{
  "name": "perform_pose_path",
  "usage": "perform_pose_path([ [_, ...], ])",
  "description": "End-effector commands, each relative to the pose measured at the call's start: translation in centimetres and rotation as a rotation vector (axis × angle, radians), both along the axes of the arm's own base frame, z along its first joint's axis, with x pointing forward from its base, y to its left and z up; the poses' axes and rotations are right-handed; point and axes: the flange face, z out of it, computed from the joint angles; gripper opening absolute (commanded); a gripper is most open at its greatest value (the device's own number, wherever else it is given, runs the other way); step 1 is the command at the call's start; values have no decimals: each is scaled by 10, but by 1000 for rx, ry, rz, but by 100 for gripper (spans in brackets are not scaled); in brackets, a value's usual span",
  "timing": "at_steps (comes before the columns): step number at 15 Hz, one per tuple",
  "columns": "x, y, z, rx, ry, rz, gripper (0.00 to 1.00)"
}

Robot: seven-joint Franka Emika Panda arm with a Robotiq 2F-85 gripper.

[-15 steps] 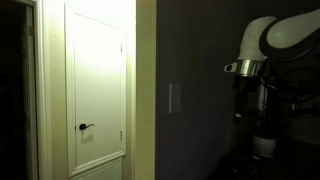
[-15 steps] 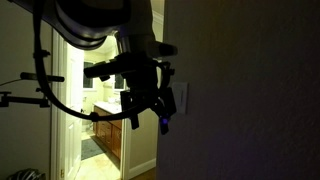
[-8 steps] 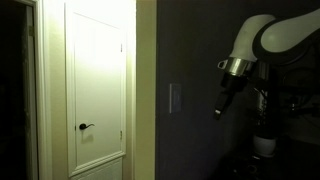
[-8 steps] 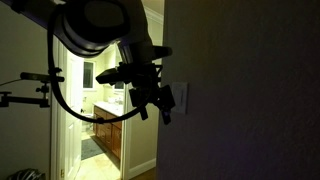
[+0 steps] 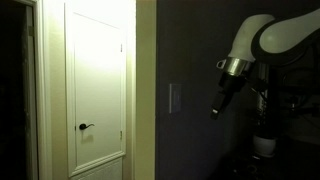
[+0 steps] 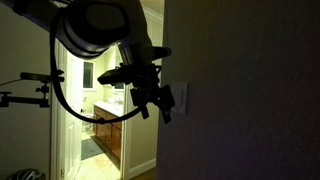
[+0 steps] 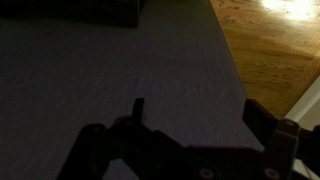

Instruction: Switch on the light and then switch it off again

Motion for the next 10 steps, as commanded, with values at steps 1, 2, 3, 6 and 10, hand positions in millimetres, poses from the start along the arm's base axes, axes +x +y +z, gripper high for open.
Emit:
perform_pose_path([
  [1, 4, 14, -4, 33, -9, 11, 100],
  [2, 7, 21, -1, 48, -21, 12, 100],
  [3, 8, 25, 0, 58, -25, 15, 100],
  [6, 16, 37, 9, 94, -70, 23, 67],
  [10, 33, 41, 22, 115, -170, 20, 39],
])
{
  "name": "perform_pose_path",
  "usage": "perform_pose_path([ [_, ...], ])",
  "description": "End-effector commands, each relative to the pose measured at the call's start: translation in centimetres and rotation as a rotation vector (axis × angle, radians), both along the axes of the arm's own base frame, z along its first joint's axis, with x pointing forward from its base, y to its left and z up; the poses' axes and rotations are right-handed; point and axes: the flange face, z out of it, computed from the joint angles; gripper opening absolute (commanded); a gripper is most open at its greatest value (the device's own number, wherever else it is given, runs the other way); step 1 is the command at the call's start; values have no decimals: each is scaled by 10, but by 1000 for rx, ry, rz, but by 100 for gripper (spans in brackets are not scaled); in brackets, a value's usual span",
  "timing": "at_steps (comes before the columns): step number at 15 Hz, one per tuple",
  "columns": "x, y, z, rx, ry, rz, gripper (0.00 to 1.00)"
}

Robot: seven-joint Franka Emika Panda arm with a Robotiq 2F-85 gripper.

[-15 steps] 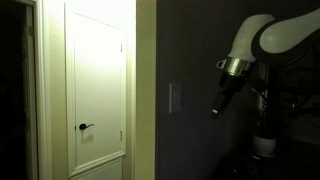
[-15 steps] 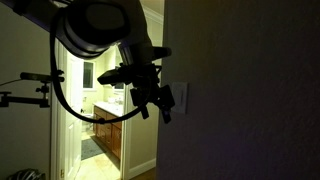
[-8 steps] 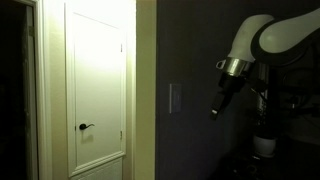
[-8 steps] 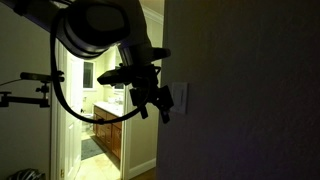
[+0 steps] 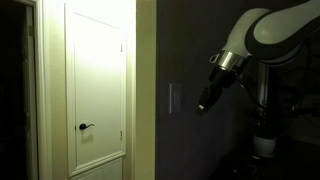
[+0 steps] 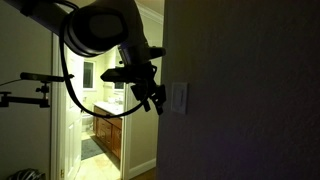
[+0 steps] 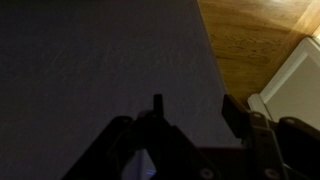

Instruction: Switch on the light and then switch it off again

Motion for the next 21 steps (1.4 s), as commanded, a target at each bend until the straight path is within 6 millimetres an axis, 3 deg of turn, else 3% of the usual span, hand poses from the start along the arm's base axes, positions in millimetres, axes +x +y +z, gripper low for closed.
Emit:
perform_pose_path([
  [1, 20, 1, 12, 21, -92, -15, 32],
  [5, 36, -1, 24, 16, -179, -26, 7],
  [8, 44, -1, 36, 23, -236, -29, 1],
  [13, 56, -3, 49, 24, -306, -39, 5],
  [21, 81, -1, 40, 30, -309, -41, 4],
])
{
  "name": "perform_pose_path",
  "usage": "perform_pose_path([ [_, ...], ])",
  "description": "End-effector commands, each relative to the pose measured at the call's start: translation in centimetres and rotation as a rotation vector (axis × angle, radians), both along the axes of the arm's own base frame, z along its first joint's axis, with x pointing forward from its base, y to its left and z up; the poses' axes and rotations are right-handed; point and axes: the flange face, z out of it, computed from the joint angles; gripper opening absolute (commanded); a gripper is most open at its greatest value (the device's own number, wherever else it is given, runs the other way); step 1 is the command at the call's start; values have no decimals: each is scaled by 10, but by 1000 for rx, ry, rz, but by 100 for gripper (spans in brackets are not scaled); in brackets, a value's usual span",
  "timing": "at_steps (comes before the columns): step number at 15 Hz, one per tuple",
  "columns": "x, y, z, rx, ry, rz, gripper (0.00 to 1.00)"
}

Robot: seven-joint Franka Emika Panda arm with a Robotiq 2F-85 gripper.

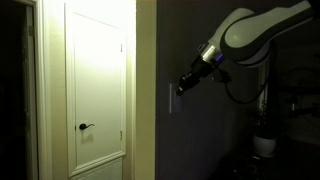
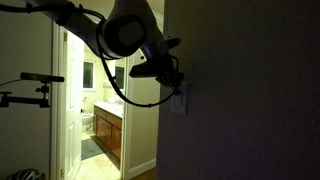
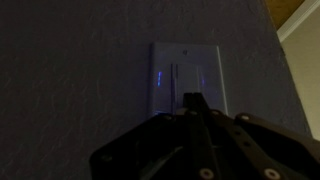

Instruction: Switch on the light and then switch it off again

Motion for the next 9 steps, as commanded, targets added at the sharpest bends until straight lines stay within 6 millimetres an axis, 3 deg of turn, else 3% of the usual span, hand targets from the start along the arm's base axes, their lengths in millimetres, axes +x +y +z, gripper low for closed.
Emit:
perform_pose_path([
  [1, 13, 1, 1, 19, -30, -11, 5],
  [6, -3, 4, 5, 2, 11, 14, 6],
  [7, -12, 6, 4, -3, 51, 52, 29],
  [9, -27, 6, 3, -17, 114, 83, 35],
])
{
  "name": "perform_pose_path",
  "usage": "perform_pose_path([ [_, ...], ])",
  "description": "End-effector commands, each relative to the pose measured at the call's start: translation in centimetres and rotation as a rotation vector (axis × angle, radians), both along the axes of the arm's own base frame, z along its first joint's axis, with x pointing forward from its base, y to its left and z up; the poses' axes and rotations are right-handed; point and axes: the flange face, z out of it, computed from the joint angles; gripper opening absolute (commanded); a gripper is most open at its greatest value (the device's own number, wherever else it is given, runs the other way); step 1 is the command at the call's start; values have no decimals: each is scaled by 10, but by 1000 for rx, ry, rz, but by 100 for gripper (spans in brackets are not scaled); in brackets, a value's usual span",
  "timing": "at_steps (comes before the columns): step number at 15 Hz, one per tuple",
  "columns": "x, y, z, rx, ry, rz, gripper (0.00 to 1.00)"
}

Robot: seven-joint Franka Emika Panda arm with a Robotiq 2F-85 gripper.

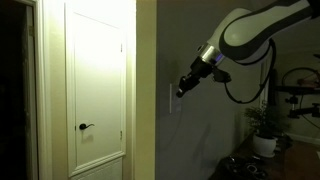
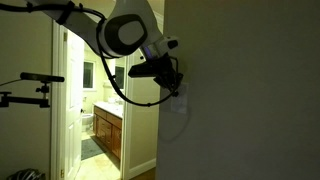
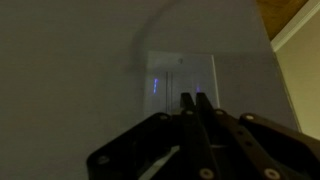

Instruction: Switch on the light and then switch it off again

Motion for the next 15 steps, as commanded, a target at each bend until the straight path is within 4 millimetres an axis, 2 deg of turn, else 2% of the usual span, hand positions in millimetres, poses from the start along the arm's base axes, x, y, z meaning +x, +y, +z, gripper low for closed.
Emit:
perform_pose_path([
  [1, -31, 3, 4, -15, 104, 70, 41],
  [5, -56, -4, 4, -31, 240, 102, 66],
  [10, -71, -9, -5, -36, 403, 108, 98],
  [13, -76, -10, -11, -43, 466, 111, 100],
  [14, -63, -4, -11, -27, 436, 108, 100],
  [15, -63, -4, -12, -27, 441, 108, 100],
])
